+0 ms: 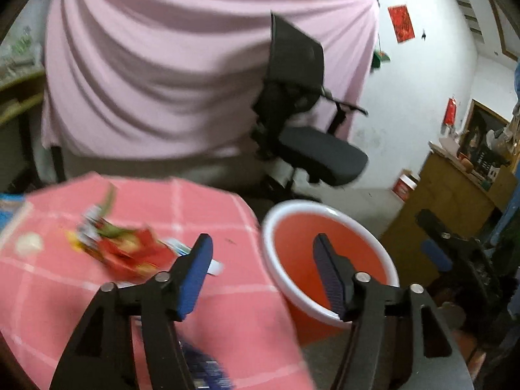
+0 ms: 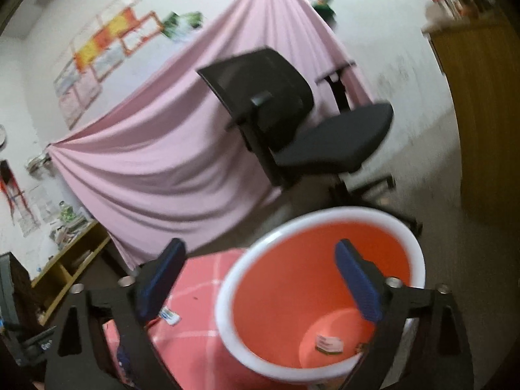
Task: Collect trash
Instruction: 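Return to the table and grasp the blue snack wrapper with the right tool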
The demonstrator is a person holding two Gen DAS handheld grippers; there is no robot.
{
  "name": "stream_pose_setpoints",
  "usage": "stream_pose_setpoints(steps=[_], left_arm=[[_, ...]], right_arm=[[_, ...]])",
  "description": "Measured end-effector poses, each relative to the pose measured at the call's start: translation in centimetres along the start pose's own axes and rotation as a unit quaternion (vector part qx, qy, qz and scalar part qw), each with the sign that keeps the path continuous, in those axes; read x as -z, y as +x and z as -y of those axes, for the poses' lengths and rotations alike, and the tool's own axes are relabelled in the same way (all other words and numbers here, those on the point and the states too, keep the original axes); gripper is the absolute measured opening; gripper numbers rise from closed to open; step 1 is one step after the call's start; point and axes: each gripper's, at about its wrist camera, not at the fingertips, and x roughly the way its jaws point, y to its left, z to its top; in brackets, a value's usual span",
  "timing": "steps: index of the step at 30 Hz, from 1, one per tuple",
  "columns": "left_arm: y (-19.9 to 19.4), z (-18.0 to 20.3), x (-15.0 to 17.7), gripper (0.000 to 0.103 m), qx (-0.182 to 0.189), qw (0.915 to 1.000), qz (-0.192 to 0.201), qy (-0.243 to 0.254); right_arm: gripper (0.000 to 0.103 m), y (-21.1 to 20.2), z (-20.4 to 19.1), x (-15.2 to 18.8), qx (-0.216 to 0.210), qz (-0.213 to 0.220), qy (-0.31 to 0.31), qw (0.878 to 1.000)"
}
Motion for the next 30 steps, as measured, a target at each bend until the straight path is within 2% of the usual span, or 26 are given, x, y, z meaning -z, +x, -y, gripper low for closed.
stream_pose_setpoints(steps=[1, 3, 4, 5, 7, 10, 15, 20, 22, 25, 28, 30], left_arm=[[-1.1, -0.5, 0.0, 0.059, -0.012, 0.9998, 0.017, 0.003], [-3.0, -1.8, 0.5, 0.069, -0.039, 0.9980, 0.050, 0.003], [-4.2, -2.7, 0.9, 0.082, -0.054, 0.9960, 0.071, -0.003], [-4.9, -3.4, 1.4, 0.089, -0.062, 0.9943, 0.086, -0.008], [-6.9, -5.2, 2.5, 0.090, -0.082, 0.9884, 0.126, -0.021], [-8.9, -7.5, 3.7, 0.101, -0.117, 0.9814, 0.150, -0.029], [-12.1, -10.7, 6.2, 0.101, -0.166, 0.9681, 0.183, -0.039], [-14.2, -13.1, 8.5, 0.101, -0.199, 0.9601, 0.194, -0.031], [-14.3, -13.7, 8.9, 0.101, -0.206, 0.9581, 0.197, -0.026], [-14.6, -14.7, 10.0, 0.101, -0.217, 0.9561, 0.196, -0.021], [-14.7, -15.3, 10.7, 0.101, -0.218, 0.9579, 0.186, -0.015], [-14.7, -15.5, 11.0, 0.101, -0.220, 0.9590, 0.178, -0.007]], right_arm=[[0.103, 0.0, -0.4, -0.2, -0.003, 0.008, -0.005, 1.000], [0.103, -0.7, -1.9, -0.2, -0.019, 0.033, -0.021, 0.999], [0.103, -0.7, -2.4, -0.3, -0.025, 0.039, -0.026, 0.999], [0.103, -0.9, -3.1, -0.2, -0.033, 0.048, -0.032, 0.998], [0.103, -1.0, -4.6, 0.1, -0.048, 0.061, -0.048, 0.996], [0.103, -1.3, -6.5, 0.6, -0.065, 0.074, -0.076, 0.992], [0.103, -2.2, -10.9, 2.4, -0.098, 0.108, -0.131, 0.981], [0.103, -2.5, -14.7, 4.8, -0.123, 0.117, -0.195, 0.966], [0.103, -2.4, -15.6, 5.6, -0.128, 0.109, -0.216, 0.962], [0.103, -1.6, -17.1, 7.0, -0.139, 0.070, -0.251, 0.955], [0.103, -0.2, -18.3, 8.7, -0.114, 0.016, -0.283, 0.952], [0.103, 1.4, -18.5, 9.7, -0.106, -0.036, -0.290, 0.950]])
